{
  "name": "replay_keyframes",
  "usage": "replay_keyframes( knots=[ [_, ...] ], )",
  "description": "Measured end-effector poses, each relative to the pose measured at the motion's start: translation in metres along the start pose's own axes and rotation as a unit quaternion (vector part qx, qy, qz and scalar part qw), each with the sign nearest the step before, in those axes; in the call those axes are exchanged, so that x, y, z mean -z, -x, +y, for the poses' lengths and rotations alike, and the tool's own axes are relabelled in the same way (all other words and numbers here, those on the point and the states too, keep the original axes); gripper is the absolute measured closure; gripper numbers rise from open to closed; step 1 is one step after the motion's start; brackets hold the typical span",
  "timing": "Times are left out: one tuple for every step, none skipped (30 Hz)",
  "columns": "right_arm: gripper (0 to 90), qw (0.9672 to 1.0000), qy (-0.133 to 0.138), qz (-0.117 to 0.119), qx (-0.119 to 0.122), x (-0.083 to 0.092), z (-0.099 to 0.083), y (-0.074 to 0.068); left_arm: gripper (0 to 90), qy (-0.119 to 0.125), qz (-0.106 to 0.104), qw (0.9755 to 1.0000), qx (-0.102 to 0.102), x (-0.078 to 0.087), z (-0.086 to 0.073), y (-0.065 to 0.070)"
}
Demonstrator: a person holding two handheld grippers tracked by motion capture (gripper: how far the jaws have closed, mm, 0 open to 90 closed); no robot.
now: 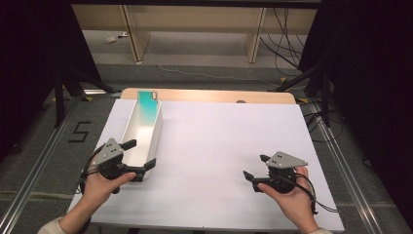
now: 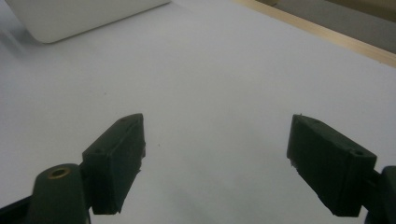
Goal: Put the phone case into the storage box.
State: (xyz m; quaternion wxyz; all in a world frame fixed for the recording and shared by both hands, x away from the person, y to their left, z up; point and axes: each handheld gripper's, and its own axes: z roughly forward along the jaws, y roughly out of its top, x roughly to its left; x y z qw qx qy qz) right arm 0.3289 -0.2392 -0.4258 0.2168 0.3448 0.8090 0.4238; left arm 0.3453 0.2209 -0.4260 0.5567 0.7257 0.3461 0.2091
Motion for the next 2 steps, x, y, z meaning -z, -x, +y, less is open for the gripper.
replay_keyframes(
  knots=[
    [20.5,1.0,0.001,-0.001,0.001,0.0003,0.0001,0.0002,1.3,-0.002,0.001,1.0,-0.001,0.0001,-0.0001,0.0002],
    [20.5,1.0,0.002,0.001,-0.003,0.0008,0.0004,-0.0003,1.3,-0.001,0.001,1.0,-0.001,0.0001,-0.0003,0.0004]
  ],
)
